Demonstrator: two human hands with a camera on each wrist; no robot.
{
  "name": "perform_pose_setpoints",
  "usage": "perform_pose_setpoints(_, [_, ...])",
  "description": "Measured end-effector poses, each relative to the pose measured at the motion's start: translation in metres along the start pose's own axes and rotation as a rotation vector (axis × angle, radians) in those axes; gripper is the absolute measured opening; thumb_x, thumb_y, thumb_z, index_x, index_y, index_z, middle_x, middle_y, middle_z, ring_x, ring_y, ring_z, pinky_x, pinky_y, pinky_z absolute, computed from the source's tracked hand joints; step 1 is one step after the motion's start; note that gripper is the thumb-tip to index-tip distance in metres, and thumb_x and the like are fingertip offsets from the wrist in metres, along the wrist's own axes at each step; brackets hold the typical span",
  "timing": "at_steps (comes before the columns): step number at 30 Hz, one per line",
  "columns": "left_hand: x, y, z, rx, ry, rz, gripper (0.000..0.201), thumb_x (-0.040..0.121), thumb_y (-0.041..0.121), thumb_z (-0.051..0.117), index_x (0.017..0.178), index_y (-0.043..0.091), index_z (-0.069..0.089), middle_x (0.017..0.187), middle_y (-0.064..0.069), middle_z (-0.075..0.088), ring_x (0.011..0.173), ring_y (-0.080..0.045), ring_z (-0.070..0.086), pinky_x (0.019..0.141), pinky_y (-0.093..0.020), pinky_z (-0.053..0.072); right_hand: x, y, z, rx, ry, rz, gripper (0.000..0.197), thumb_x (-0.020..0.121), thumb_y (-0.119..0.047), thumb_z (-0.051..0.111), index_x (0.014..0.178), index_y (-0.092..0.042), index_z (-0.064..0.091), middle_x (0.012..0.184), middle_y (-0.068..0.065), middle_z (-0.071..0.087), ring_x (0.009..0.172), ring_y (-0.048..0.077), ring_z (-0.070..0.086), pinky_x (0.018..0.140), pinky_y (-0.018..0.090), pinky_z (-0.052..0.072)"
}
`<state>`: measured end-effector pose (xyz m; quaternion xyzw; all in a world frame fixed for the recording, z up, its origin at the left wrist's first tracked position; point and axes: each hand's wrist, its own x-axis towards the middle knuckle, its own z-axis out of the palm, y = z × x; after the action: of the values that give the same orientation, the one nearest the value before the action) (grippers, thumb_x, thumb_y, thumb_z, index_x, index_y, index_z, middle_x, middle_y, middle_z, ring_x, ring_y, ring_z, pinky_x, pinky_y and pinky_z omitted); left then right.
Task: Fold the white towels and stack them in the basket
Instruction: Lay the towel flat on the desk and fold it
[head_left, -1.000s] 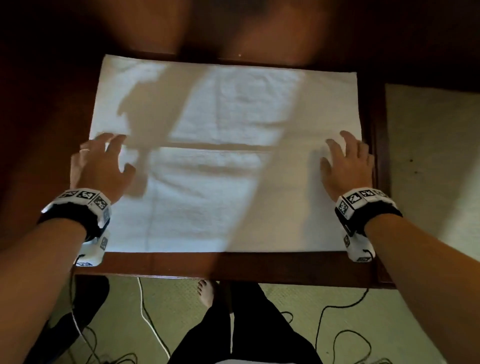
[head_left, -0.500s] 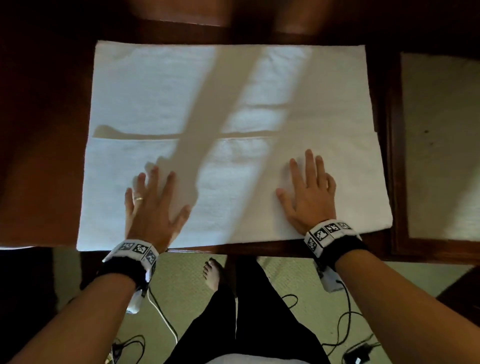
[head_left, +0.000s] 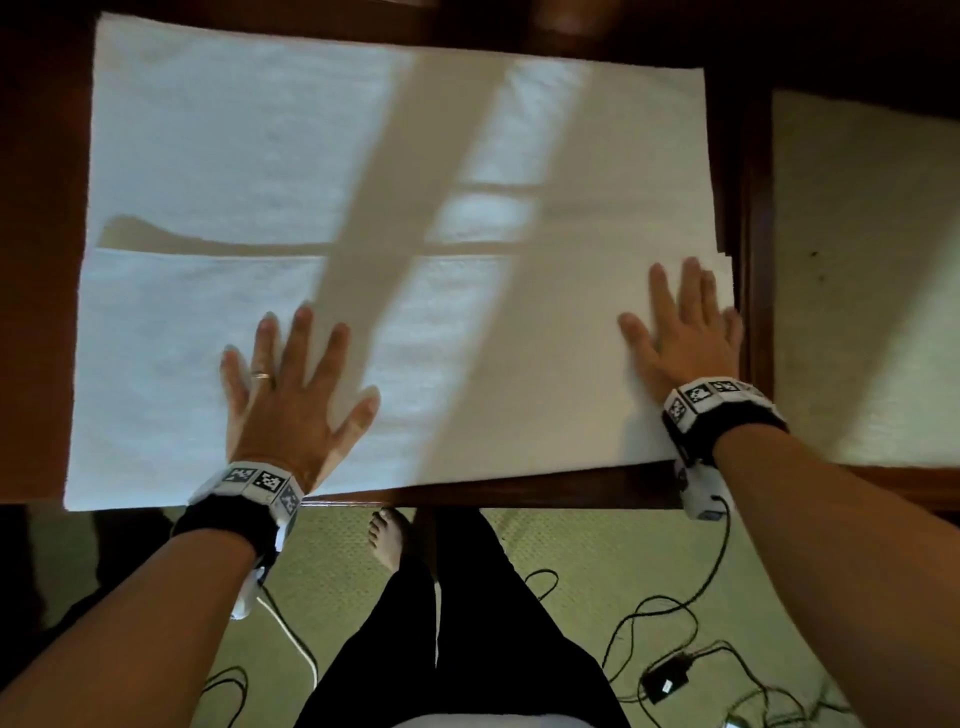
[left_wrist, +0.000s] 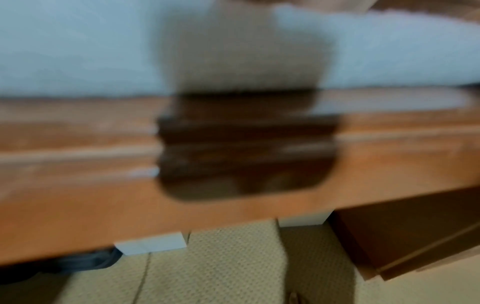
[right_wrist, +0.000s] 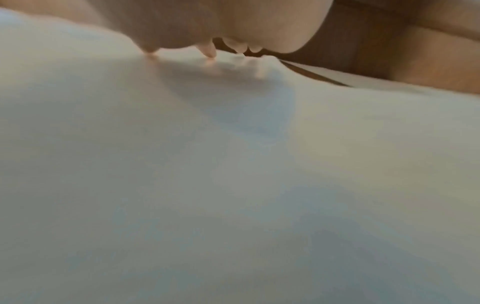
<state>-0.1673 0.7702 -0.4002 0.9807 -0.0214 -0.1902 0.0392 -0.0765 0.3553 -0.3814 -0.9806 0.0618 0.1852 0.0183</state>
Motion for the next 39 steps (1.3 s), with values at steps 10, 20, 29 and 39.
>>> perform_pose_setpoints(10, [0.031, 0.037, -0.024, 0.057, -0.02, 0.313, 0.087, 0.085, 0.068, 0.03, 0.16, 0.027, 0.016, 0.168, -0.01, 0.012, 0.151, -0.04, 0.019, 0.117, -0.064, 0.019, -0.046, -0.135, 0.03, 0.012, -0.031, -0.413, 0.073, 0.093, -0.063, 0.03, 0.157, -0.033, 0.013, 0.166, 0.005, -0.009, 0.151, 0.034, -0.009, 0.117, 0.057, 0.009])
perform_pose_setpoints(20, [0.03, -0.114, -0.031, 0.049, -0.021, -0.06, 0.085, 0.094, 0.074, 0.011, 0.161, 0.022, 0.006, 0.169, -0.003, -0.002, 0.154, -0.033, 0.01, 0.118, -0.06, 0.016, -0.045, -0.14, 0.031, 0.039, -0.044, -0.351, 0.074, 0.091, -0.065, 0.036, 0.155, -0.041, 0.009, 0.164, -0.005, -0.017, 0.15, 0.029, -0.017, 0.119, 0.056, 0.004])
perform_pose_setpoints(29, [-0.019, -0.015, -0.011, 0.01, -0.034, 0.134, 0.078, 0.094, 0.062, 0.025, 0.159, 0.018, 0.022, 0.166, -0.015, 0.016, 0.15, -0.041, 0.021, 0.116, -0.066, 0.022, -0.043, -0.144, 0.025, 0.035, -0.086, -0.341, 0.074, 0.091, -0.066, 0.036, 0.154, -0.044, 0.004, 0.163, -0.007, -0.022, 0.15, 0.029, -0.02, 0.12, 0.057, 0.002])
perform_pose_setpoints(39, [-0.034, 0.008, 0.016, -0.009, 0.028, 0.048, 0.077, 0.096, 0.07, 0.012, 0.161, 0.027, 0.012, 0.169, -0.005, 0.002, 0.154, -0.029, -0.002, 0.119, -0.054, -0.011, -0.11, -0.035, 0.053, 0.028, 0.023, -0.218, 0.063, 0.097, -0.065, 0.016, 0.154, -0.046, -0.004, 0.164, -0.007, -0.019, 0.151, 0.021, -0.015, 0.12, 0.046, 0.002])
